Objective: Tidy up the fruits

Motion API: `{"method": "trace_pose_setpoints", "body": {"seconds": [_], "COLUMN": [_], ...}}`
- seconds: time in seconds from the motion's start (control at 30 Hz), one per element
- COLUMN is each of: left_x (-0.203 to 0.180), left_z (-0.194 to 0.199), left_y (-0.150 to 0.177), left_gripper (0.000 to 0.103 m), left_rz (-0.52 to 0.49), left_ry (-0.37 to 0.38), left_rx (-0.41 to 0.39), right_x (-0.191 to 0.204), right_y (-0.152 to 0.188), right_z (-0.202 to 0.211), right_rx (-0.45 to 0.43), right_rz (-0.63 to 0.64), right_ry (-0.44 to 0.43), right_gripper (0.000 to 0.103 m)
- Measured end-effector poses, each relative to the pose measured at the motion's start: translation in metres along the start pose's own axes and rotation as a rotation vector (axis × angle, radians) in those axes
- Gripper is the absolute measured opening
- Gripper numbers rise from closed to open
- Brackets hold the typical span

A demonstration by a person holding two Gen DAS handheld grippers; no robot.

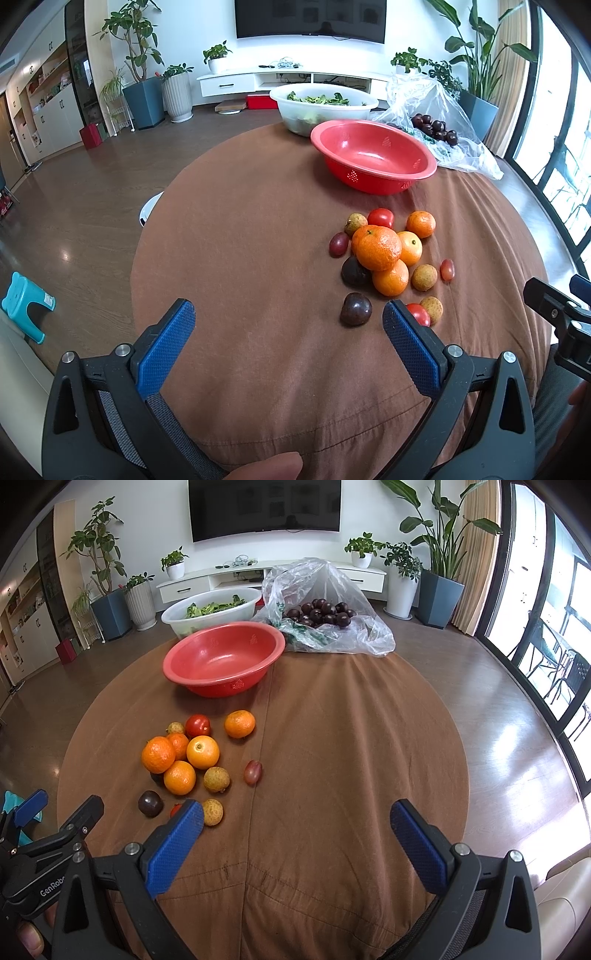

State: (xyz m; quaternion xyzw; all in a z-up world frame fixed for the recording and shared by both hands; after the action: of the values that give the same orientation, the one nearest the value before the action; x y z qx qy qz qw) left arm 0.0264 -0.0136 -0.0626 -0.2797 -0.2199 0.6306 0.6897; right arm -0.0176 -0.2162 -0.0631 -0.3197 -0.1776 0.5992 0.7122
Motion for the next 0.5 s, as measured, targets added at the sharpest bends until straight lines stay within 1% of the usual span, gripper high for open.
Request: {"method": "trace_pose_setpoints", "body": {"seconds": [0.33, 0.43, 0.5], "left_x": [0.0043, 0.0045, 0.0040], "left_z": [-0.0037, -0.0065, -0.0080], "left_y": [-0.0008, -0.0013, -0.0019], "left_gripper": [0.103, 0.103, 0.103], "left_rz": [0.001, -0.001, -0.009], "left_ry": [0.005, 0.013, 0.027], "left_rx": [0.018, 0.023, 0.022], "right_x": [-0.0010, -0.0016, 0.0002], "right_y": [0.0041, 0.0059, 0.0085], "right_z": [-0.0043, -0.0065, -0.0074], "right_rx": [0.018, 0.033, 0.039], "right_rz": [-0.003, -0.005, 0.003], "right_ry": [-0.018, -0.049, -0.088], "right_gripper": [0.103, 0.103, 0.103]}}
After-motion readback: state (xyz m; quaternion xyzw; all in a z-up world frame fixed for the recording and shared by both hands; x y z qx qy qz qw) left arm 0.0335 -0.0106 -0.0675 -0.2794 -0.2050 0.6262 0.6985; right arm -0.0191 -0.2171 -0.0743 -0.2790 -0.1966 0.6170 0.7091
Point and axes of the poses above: each gripper's, at about its wrist camera, not at the fingertips, and z roughly against the way its jaws point, x to its left, y to its underside, the point moved 5 cm from there along -z, roughly the way its jaws point, and after that the axes turned 5 degrees about y, right-handed, at the moved point
